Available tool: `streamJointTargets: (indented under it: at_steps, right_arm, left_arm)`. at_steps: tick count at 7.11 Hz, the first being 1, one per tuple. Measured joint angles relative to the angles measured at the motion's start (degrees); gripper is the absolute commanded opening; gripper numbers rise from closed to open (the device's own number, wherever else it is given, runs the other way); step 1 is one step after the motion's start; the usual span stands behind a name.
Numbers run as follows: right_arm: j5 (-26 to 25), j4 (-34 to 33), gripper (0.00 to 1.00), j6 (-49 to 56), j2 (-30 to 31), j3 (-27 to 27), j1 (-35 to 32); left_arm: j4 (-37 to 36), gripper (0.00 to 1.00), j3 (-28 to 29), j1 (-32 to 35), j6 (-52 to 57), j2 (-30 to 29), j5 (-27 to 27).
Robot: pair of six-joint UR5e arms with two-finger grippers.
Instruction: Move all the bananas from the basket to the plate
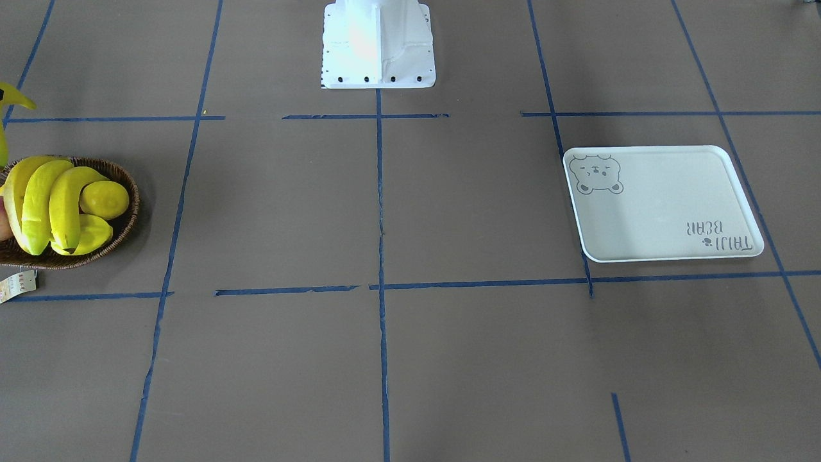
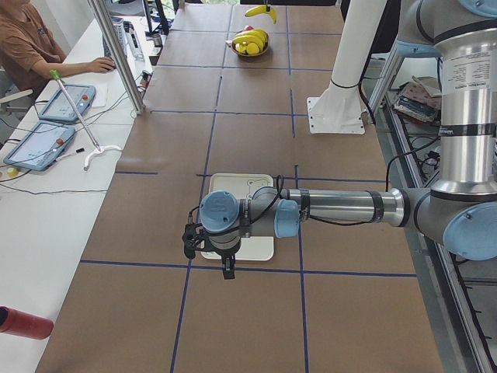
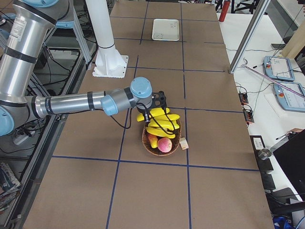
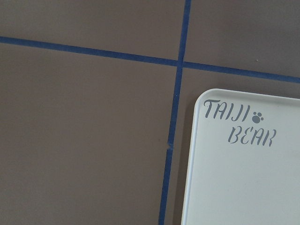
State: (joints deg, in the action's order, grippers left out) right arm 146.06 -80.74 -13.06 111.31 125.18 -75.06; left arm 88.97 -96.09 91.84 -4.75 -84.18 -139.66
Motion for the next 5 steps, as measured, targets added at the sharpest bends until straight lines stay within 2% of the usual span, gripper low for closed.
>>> streamJointTargets:
  at_steps: [2,3,5]
  right_arm:
    - [-2.07,-5.13,0.01,-1.34,-5.78,3.37,3.26]
    - [-3.83,-5.69,0.01,-4.95,-12.09,2.00,5.52]
    - [-6.70,-5.60,0.02,-18.53,-29.21,-5.16,12.92]
  left_arm:
    - [0.19,1.00,-1.08,-0.05,0.06,-0.10,-0.53]
    - [0.89,1.00,-1.88,-0.17,-0.06,-0.61,-1.00]
    - [6.21,1.00,-2.60,-1.79,-4.02,-3.13,-1.28]
